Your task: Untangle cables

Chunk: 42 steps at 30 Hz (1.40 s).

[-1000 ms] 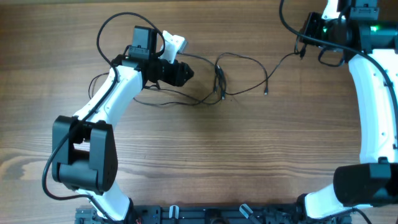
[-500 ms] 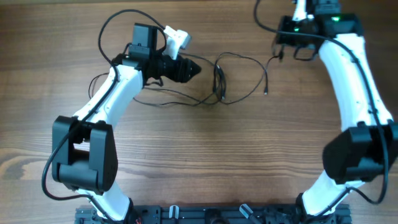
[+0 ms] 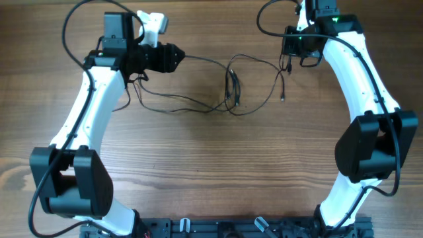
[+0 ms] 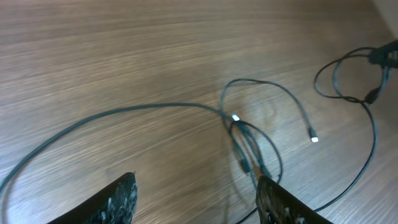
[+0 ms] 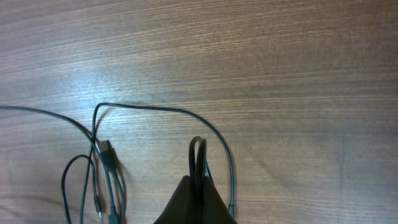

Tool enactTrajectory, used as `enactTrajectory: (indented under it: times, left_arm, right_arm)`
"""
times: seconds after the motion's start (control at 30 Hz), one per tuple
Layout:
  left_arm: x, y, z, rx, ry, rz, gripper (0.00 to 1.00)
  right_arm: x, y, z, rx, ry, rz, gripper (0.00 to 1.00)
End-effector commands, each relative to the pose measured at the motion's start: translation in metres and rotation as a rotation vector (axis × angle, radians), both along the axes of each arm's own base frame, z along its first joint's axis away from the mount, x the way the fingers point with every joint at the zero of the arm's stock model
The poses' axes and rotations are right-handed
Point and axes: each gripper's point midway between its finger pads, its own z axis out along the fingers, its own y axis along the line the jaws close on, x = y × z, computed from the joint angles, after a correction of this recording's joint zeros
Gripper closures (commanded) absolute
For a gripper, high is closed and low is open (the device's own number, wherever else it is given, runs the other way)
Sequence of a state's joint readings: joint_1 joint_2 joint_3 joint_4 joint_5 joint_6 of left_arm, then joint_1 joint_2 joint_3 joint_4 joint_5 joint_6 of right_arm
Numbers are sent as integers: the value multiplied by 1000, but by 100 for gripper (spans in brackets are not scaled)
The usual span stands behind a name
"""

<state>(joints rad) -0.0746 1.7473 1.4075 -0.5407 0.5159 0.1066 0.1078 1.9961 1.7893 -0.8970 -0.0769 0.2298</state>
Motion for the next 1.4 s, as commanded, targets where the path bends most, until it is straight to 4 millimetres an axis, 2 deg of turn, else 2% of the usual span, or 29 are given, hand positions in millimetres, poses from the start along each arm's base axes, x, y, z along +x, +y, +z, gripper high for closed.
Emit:
enactTrajectory:
  times: [0.0,0.13,0.27,0.47,0.57,0.73,0.93,1.0,1.07,1.13,1.17,1.37]
  left_arm:
    - [1,24,13,41,-9,80,37]
    - [-8,31,16,43,17,93,37]
    - [-15,31,23,43,19,93,38]
    - [-29,29,34,32,38,103,39]
    - [-39,28,35,32,64,101,39]
    - [-49,24,38,34,82,90,42]
    - [-53,12,41,44,72,64,42]
    - [-54,11,41,55,71,65,41]
    - [-54,8,40,62,70,60,41]
    - [-55,6,40,62,70,54,41]
    - [-55,5,40,62,70,51,41]
    - [-55,5,39,77,68,55,41]
  right_arm:
    - [9,-6,-3,-31,-25,-23,95]
    - [20,-14,2,-79,-73,-41,95]
    - [30,-13,8,-89,-123,-22,94]
    - [60,-17,30,-94,-275,-9,96]
    - [67,-26,36,-93,-311,-28,96]
    - [75,-47,33,-100,-325,-59,96]
    - [71,-71,15,-109,-269,-63,94]
    - [68,-68,11,-97,-251,-34,91]
    - [65,-62,8,-86,-238,1,80]
    - [62,-60,6,-84,-224,4,77]
    - [60,-58,5,-80,-216,10,71]
    - [46,-41,-3,4,-152,63,62]
